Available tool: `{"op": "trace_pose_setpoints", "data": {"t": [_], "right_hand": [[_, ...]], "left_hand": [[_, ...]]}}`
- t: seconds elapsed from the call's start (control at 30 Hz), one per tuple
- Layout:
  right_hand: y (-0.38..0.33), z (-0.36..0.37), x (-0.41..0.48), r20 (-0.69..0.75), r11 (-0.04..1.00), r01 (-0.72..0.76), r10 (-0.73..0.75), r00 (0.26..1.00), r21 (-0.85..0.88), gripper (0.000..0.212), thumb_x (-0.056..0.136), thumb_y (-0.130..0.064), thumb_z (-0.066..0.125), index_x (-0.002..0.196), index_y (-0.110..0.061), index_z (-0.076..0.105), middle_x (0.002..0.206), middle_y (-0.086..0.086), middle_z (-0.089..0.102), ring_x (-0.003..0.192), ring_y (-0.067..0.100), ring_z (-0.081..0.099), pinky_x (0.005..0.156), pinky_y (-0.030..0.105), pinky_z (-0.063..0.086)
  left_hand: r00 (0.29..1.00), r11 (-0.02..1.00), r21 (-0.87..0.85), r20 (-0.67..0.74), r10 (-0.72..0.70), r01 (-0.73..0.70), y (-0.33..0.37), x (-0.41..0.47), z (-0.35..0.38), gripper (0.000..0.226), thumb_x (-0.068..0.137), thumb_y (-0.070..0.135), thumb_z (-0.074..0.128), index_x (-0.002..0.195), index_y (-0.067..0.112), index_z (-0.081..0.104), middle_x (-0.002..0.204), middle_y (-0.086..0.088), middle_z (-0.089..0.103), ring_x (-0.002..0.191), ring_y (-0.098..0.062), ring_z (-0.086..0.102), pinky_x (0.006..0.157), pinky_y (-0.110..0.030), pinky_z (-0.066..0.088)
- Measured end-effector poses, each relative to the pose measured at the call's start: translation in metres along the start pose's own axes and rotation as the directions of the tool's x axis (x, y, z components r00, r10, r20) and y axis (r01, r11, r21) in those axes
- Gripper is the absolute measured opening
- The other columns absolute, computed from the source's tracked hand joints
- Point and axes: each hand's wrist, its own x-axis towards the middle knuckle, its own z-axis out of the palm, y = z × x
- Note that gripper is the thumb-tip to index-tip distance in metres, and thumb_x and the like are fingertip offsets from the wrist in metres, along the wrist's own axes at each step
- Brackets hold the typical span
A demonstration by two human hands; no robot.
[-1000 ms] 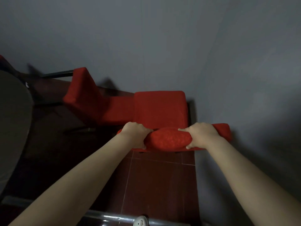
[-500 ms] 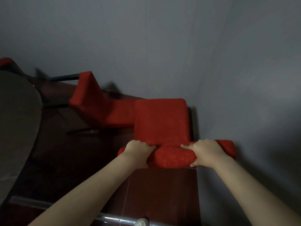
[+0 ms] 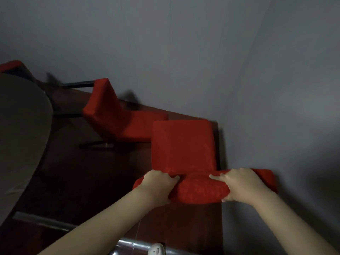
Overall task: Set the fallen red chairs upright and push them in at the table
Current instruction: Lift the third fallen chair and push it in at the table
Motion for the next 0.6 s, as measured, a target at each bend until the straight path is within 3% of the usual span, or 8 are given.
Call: {"op": "trace_pose_setpoints", "data": {"t": [0.1, 0.37, 0.6], "right_hand": [[0.007, -0.014, 0.000, 0.000, 1.000, -0.022, 0.022, 1.000, 0.014, 0.085, 0.069, -0.066, 0.070, 0.142, -0.056, 0.029, 0.127, -0.007, 0.062, 0.112, 0.017, 0.060, 0.085, 0.027, 0.045], [0.016, -0.032, 0.015, 0.017, 1.000, 0.011, -0.012, 1.000, 0.018, 0.087, 0.066, -0.065, 0.074, 0.142, -0.055, 0.032, 0.132, -0.007, 0.060, 0.118, 0.017, 0.057, 0.091, 0.028, 0.043], [0.021, -0.022, 0.013, -0.067, 0.998, 0.029, -0.026, 0.997, 0.052, 0.091, 0.062, -0.072, 0.069, 0.143, -0.051, 0.033, 0.135, -0.014, 0.057, 0.119, 0.014, 0.056, 0.093, 0.031, 0.044]], "left_hand": [[1.000, 1.000, -0.014, 0.004, -0.011, 0.011, -0.001, 0.000, -0.010, 0.077, 0.084, 0.047, 0.066, 0.149, 0.028, 0.029, 0.126, -0.008, 0.059, 0.111, -0.032, 0.059, 0.088, -0.040, 0.048], [0.999, 0.999, -0.025, 0.000, -0.040, 0.040, -0.009, 0.006, -0.023, 0.076, 0.080, 0.054, 0.066, 0.146, 0.033, 0.034, 0.123, -0.006, 0.062, 0.110, -0.029, 0.061, 0.088, -0.037, 0.047], [0.987, 0.993, -0.037, -0.115, -0.115, 0.111, -0.007, 0.000, -0.011, 0.077, 0.073, 0.066, 0.061, 0.141, 0.039, 0.036, 0.110, 0.000, 0.067, 0.097, -0.026, 0.066, 0.075, -0.034, 0.047]]}}
